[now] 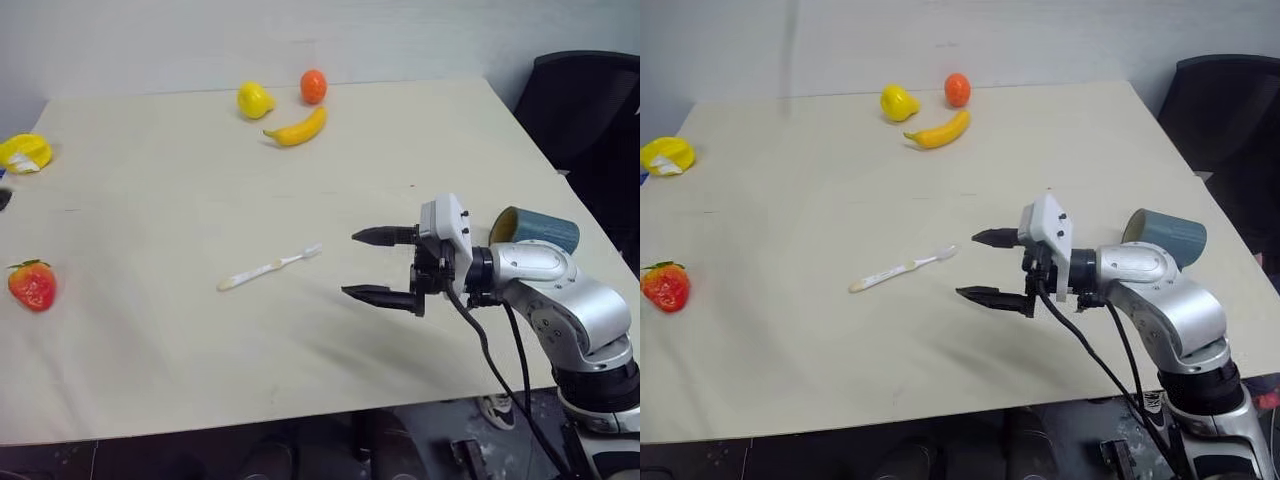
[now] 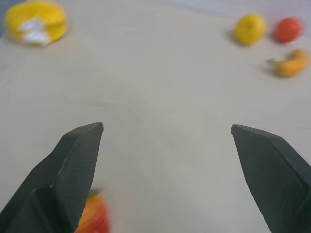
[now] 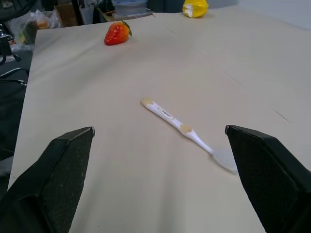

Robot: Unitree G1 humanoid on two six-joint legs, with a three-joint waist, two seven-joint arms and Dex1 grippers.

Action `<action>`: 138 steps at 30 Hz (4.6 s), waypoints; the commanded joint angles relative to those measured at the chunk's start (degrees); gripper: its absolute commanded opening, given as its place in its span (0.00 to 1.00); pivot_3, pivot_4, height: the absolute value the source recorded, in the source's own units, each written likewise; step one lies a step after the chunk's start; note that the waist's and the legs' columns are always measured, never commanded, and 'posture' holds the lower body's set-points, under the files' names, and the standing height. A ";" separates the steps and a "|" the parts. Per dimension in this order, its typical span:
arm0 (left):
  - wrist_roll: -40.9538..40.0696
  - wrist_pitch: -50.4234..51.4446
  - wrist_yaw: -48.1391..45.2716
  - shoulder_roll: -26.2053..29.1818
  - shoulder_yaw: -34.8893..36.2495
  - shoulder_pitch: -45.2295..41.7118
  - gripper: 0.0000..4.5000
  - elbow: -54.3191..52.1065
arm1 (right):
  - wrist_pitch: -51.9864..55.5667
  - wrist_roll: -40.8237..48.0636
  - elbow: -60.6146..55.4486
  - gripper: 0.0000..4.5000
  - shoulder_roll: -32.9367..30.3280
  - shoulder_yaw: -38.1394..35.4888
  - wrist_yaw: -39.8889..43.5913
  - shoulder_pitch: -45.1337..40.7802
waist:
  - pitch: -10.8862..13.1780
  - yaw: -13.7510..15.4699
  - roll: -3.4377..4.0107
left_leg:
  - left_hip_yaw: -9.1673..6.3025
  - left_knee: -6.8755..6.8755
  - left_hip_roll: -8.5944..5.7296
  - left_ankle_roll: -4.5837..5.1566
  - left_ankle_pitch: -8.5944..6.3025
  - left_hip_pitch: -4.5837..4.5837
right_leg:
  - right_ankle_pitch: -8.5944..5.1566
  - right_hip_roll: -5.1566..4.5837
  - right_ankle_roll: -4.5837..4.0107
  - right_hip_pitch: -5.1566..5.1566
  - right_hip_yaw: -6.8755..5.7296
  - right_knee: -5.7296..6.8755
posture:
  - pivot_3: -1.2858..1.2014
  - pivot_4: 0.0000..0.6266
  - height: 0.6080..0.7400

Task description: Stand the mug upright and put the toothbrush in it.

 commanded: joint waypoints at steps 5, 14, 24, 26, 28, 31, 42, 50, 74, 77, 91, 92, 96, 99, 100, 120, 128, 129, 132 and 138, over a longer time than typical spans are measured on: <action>-15.83 -5.39 -15.80 -10.11 -28.21 -7.64 0.99 -34.86 | 13.72 1.19 -14.11 1.00 -6.83 -13.85 -14.77 12.31 | -0.01 1.32 0.12 | -0.13 0.20 -0.15 0.37 -0.07 0.03 | 0.19 -0.36 0.33 0.34 0.05 -0.23 | 0.52 0.24 1.00; 4.50 -29.49 -27.18 -21.66 -57.12 -16.29 1.00 -26.64 | 18.54 -5.60 -22.97 0.67 -14.58 -29.90 -17.90 36.01 | -0.01 1.38 0.17 | 0.26 0.06 -0.14 0.49 -0.11 0.25 | 0.37 -0.03 0.46 0.66 0.01 -0.78 | 0.52 0.24 1.00; 8.12 -33.93 -28.20 -31.21 -59.58 -20.41 1.00 -21.91 | -12.88 -22.96 6.50 0.67 -27.14 -24.17 -3.81 40.08 | -0.01 1.18 0.16 | 0.66 0.04 -0.16 0.81 -0.06 0.30 | 0.74 0.03 0.59 1.01 0.08 -1.38 | 0.52 0.24 1.00; 8.52 -33.90 -27.62 -31.79 -59.35 -19.94 1.00 -22.45 | -16.77 -24.17 13.33 0.67 -27.78 -20.87 -2.28 35.30 | 0.00 1.06 0.16 | 0.89 0.06 -0.12 0.81 -0.06 0.31 | 0.78 0.04 0.56 0.93 0.06 -1.40 | 0.52 0.24 1.00; 8.16 -32.87 -26.73 -31.89 -58.67 -19.08 1.00 -23.78 | -20.20 -25.71 19.63 0.67 -27.79 -17.11 -0.55 30.34 | 0.00 1.06 0.19 | 0.94 0.06 -0.09 0.81 -0.06 0.31 | 0.83 0.06 0.51 0.91 0.06 -1.44 | 0.52 0.24 1.00; 7.46 -31.52 -25.82 -31.49 -57.73 -18.07 1.00 -25.66 | -25.49 -28.73 27.75 0.67 -26.88 -11.93 0.79 23.19 | 0.03 1.06 0.25 | 0.96 0.07 -0.07 0.81 -0.06 0.30 | 0.85 0.06 0.52 0.89 0.06 -1.48 | 0.52 0.24 1.00; 7.23 -28.48 -22.67 -30.81 -55.50 -16.78 1.00 -28.36 | -33.27 -34.11 49.08 0.67 -23.83 -1.63 5.82 4.48 | 0.02 1.10 0.36 | 0.99 0.11 -0.05 0.81 -0.05 0.20 | 1.04 -0.02 0.63 0.87 0.02 -1.74 | 0.52 0.24 1.00; 7.46 -28.48 -21.77 -31.07 -55.13 -17.63 1.00 -28.04 | -26.89 -33.57 64.77 0.59 -18.71 1.12 13.52 -8.82 | 0.02 0.52 0.37 | 0.98 0.12 0.05 0.81 -0.05 0.21 | 1.18 0.01 0.61 0.88 0.03 -1.85 | 0.52 0.24 1.00; 8.41 -26.26 -15.50 -15.71 -36.24 -6.11 1.00 -20.19 | -12.60 -16.03 15.09 0.00 24.46 -4.45 -17.23 -5.18 | -0.01 -2.37 0.47 | 0.96 0.10 0.45 0.35 -0.29 0.04 | 1.19 0.57 -0.05 -0.43 0.04 -1.08 | 0.52 0.24 1.00; 8.20 -26.19 -15.33 -14.41 -35.66 -6.28 1.00 -20.18 | -16.30 -17.17 13.20 0.00 31.93 -0.36 -20.72 -3.87 | -0.01 -1.58 0.48 | 0.91 0.20 0.00 0.36 -0.29 0.04 | 1.13 0.39 -0.17 -0.41 -0.17 -0.88 | 0.52 0.24 1.00; 6.30 -24.63 -22.54 -9.39 -38.59 -9.71 1.00 -22.28 | -15.61 -6.52 13.32 0.00 37.42 14.25 -7.29 10.90 | -0.03 -3.44 0.43 | 0.93 0.07 0.00 0.39 -0.29 0.31 | 1.09 0.30 -0.29 -0.25 -0.67 -0.87 | 0.52 0.24 1.00; 6.65 -24.75 -22.86 -9.29 -39.08 -10.45 1.00 -21.81 | -15.78 -6.46 14.20 0.00 37.51 14.69 -6.68 11.39 | -0.03 -3.49 0.43 | 0.93 0.08 0.01 0.39 -0.29 0.31 | 1.09 0.30 -0.29 -0.26 -0.67 -0.87 | 0.52 0.24 1.00; 7.62 -24.73 -23.71 -9.32 -40.72 -13.35 1.00 -19.85 | -19.36 -8.51 18.84 0.00 37.60 16.13 -5.41 13.03 | -0.03 -3.34 0.43 | 0.93 0.08 0.00 0.39 -0.29 0.32 | 1.09 0.30 -0.29 -0.26 -0.64 -0.86 | 0.52 0.24 1.00; 7.90 -24.92 -24.88 -9.07 -41.89 -14.24 1.00 -19.59 | -21.63 -9.61 22.02 0.06 37.02 16.73 -4.45 13.98 | -0.03 -3.25 0.43 | 0.92 0.09 -0.02 0.39 -0.29 0.36 | 1.09 0.29 -0.29 -0.21 -0.63 -0.86 | 0.52 0.24 1.00; 7.97 -24.99 -25.19 -9.01 -42.17 -14.38 1.00 -19.60 | -22.32 -10.00 22.67 0.12 36.54 16.99 -4.02 14.30 | -0.04 -3.21 0.43 | 0.91 0.09 -0.02 0.39 -0.29 0.36 | 1.09 0.28 -0.29 -0.20 -0.63 -0.86 | 0.52 0.24 1.00; 18.32 -43.77 -38.63 -7.89 -51.47 -16.31 1.00 -5.30 | -8.55 -7.35 -7.04 0.85 1.74 5.06 -0.99 24.83 | -0.04 -1.23 0.41 | 1.29 0.23 -0.05 0.57 -0.38 0.25 | 1.13 0.19 -0.22 -0.18 -0.63 -0.93 | 0.52 0.24 1.00; 30.51 -56.70 -35.60 -22.20 -61.63 -23.55 1.00 10.52 | 6.63 21.64 -21.56 0.85 -20.14 -28.35 -0.27 23.53 | -0.02 1.66 0.31 | 1.57 0.49 0.08 0.90 -0.50 0.27 | 1.56 0.31 0.02 0.39 -0.75 -1.56 | 0.52 0.24 1.00; 31.79 -58.70 -34.89 -24.33 -62.54 -24.58 1.00 12.96 | 7.72 25.27 -21.46 0.85 -21.82 -31.18 -1.58 22.22 | -0.01 1.69 0.30 | 1.57 0.50 0.10 0.93 -0.50 0.25 | 1.68 0.32 0.05 0.45 -0.77 -1.73 | 0.52 0.24 1.00; 34.97 -63.18 -32.26 -29.75 -64.07 -28.10 1.00 21.10 | 9.87 32.61 -20.62 0.85 -25.16 -35.58 -6.18 19.56 | -0.02 1.90 0.29 | 1.60 0.53 0.12 1.08 -0.54 0.29 | 1.82 0.33 0.11 0.64 -0.76 -2.00 | 0.52 0.24 1.00; 41.95 -70.83 -25.22 -35.78 -65.86 -35.18 1.00 37.64 | 11.35 37.09 -22.29 0.85 -27.79 -39.93 -11.23 20.89 | -0.01 2.36 0.27 | 1.71 0.62 0.06 1.19 -0.58 0.27 | 1.89 0.31 0.21 0.67 -0.76 -2.07 | 0.52 0.24 1.00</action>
